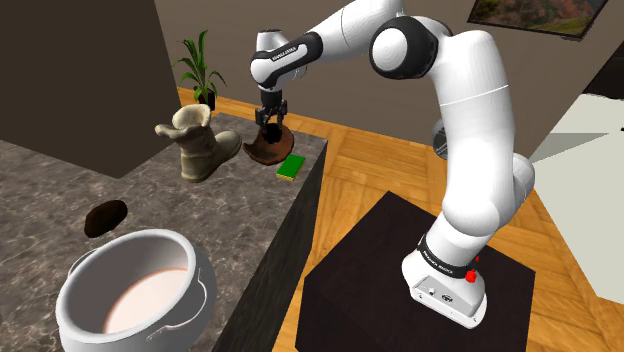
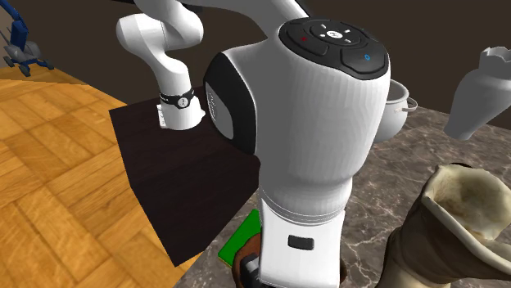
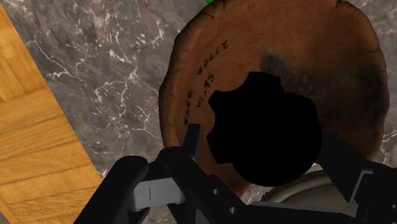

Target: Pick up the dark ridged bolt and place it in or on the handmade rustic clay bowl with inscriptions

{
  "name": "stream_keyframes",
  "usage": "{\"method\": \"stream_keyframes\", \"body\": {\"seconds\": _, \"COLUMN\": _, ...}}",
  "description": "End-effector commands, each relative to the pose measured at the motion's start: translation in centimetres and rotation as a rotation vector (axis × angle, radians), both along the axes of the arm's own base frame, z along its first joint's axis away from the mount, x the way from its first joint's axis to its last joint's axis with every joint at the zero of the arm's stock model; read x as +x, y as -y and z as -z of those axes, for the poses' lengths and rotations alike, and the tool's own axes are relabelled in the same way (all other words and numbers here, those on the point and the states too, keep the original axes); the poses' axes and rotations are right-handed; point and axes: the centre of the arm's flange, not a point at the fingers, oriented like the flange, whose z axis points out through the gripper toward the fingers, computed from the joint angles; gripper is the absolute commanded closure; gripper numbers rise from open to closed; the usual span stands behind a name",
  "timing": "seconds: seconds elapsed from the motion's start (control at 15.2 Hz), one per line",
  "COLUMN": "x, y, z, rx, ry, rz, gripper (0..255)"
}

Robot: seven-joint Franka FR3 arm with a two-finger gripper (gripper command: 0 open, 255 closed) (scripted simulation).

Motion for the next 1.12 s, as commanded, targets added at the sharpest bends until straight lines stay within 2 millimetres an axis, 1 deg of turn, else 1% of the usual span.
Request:
{"method": "stream_keyframes", "body": {"seconds": 0.0, "x": 0.0, "y": 0.0, "z": 0.0, "rx": 0.0, "ry": 0.0, "rz": 0.0, "gripper": 0}}
{"method": "stream_keyframes", "body": {"seconds": 0.26, "x": 0.0, "y": 0.0, "z": 0.0, "rx": 0.0, "ry": 0.0, "rz": 0.0, "gripper": 0}}
{"method": "stream_keyframes", "body": {"seconds": 0.46, "x": 0.0, "y": -0.1, "z": -4.0, "rx": 0.0, "ry": 0.0, "rz": 0.0, "gripper": 0}}
{"method": "stream_keyframes", "body": {"seconds": 0.53, "x": 0.0, "y": -0.1, "z": -5.0, "rx": 0.0, "ry": 0.0, "rz": 0.0, "gripper": 0}}
{"method": "stream_keyframes", "body": {"seconds": 1.06, "x": 0.0, "y": -0.1, "z": -5.0, "rx": 0.0, "ry": 0.0, "rz": 0.0, "gripper": 0}}
